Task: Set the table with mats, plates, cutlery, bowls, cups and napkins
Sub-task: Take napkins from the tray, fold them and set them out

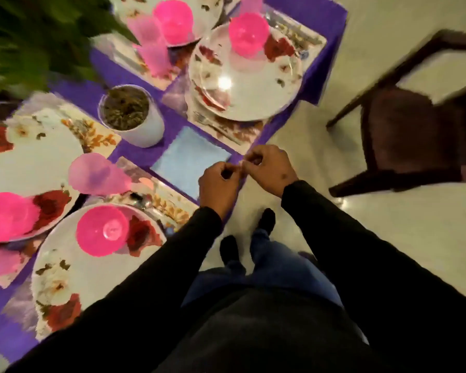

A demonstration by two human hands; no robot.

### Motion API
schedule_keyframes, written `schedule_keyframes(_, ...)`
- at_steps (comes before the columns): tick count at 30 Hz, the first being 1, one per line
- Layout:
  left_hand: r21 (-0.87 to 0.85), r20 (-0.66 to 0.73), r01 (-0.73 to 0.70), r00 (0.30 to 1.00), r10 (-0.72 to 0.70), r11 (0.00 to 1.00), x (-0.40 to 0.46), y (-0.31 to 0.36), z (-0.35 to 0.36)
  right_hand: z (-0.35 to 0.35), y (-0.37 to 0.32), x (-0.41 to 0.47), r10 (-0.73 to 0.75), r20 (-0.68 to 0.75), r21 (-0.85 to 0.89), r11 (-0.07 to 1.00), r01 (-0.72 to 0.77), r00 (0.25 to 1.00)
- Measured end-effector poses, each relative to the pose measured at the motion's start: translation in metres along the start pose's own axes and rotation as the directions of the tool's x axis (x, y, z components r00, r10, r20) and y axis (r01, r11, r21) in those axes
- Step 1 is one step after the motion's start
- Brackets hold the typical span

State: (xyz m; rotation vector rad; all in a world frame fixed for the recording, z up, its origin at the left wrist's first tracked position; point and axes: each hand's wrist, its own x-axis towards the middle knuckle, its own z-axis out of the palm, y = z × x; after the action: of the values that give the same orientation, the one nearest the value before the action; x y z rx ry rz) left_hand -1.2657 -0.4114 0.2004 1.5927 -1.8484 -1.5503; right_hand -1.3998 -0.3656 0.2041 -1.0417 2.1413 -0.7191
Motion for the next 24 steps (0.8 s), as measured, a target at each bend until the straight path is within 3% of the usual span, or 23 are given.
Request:
schedule_keyframes(3, 0.051, 0.249, -0.056, 0.968, 0.041, 0.997, -0.02, 0.001, 0.039, -0.016, 0.038, -0.046, 0.138, -0.118, 0.122, 0.985, -0.123, 0.983)
schedule_keyframes(8, 0.224, 0.556, -0.197, 0.83, 0.041, 0.955, -0.061, -0.01, 0.107, -0.017, 0.108, -0.132, 0.398, -0.213, 0.311, 0.894, -0.324, 0.892)
schedule_keyframes(14, 0.379, 0.791, -0.419, 0.609, -0.054, 0.825, -0.137, -0.035, 0.199, -0.002, 0.193, -0.246, 0.689, -0.339, 0.556, 0.696, -0.455, 0.64)
schedule_keyframes(19, 0.424, 0.878, -0.596, 0.454, -0.15, 0.682, -0.2, -0.057, 0.248, 0.027, 0.24, -0.324, 0.811, -0.365, 0.727, 0.555, -0.404, 0.458)
schedule_keyframes(24, 0.365, 0.931, -0.735, 0.272, -0.244, 0.571, -0.242, -0.095, 0.29, 0.073, 0.274, -0.386, 0.923, -0.35, 0.859, 0.385, -0.336, 0.161)
